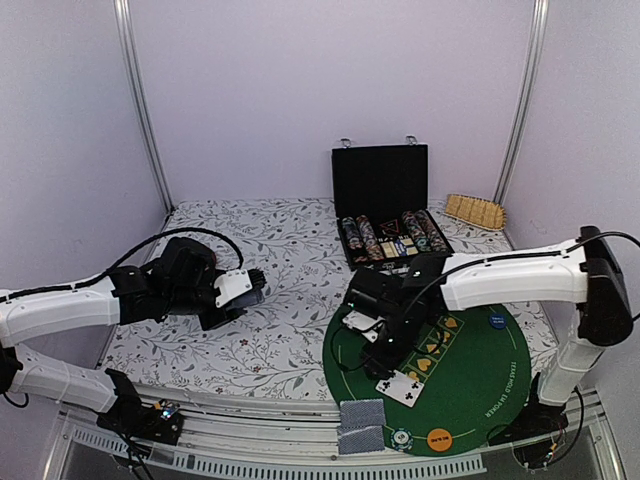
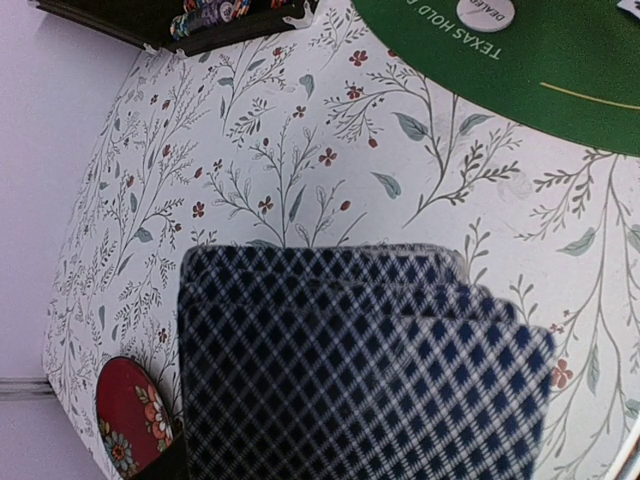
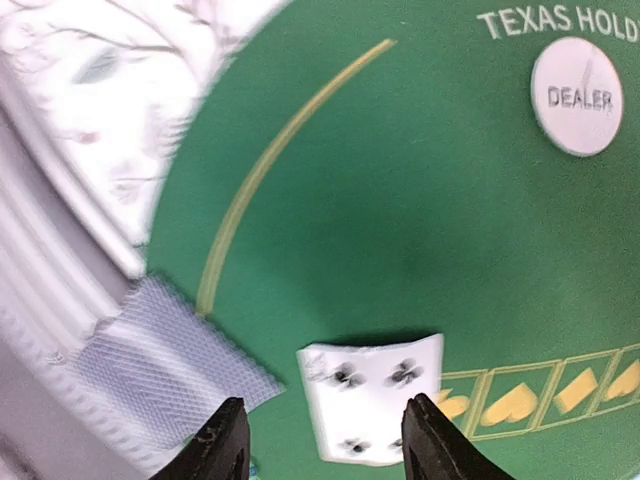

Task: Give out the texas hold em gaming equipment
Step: Distribute the poker card in the community card area, then pick up the poker card from the face-down deck piles.

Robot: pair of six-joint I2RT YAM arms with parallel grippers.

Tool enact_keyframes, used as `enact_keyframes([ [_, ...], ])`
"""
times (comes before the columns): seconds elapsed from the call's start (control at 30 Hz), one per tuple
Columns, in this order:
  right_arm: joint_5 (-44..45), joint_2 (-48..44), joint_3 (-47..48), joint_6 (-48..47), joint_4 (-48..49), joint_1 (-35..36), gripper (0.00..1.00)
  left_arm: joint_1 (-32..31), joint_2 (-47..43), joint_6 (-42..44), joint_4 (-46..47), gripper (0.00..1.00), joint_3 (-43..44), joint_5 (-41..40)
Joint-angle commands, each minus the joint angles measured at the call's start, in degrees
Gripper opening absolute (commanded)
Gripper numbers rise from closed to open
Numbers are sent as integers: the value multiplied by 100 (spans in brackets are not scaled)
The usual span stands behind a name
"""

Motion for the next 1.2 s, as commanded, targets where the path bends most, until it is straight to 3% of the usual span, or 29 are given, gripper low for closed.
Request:
enact_keyframes([
  [0.0, -1746, -725, -804, 862, 570, 35, 39, -40, -43, -42, -29, 53, 92, 39],
  [0.13, -2484, -932, -1592, 1507, 1199, 114, 23, -52, -26, -42, -31, 53, 92, 42],
  [0.27, -2515, -790, -1919, 1746, 1620, 122, 10, -54, -26, -42, -43, 54, 92, 39],
  [0.7, -1145, -386, -2008, 1943, 1247, -167, 4, -56, -17, -42, -33, 54, 84, 50],
  [1.17, -1015, -633, -1883, 1925, 1180, -279, 3, -69, 0, -30, -42, 54, 83, 91],
])
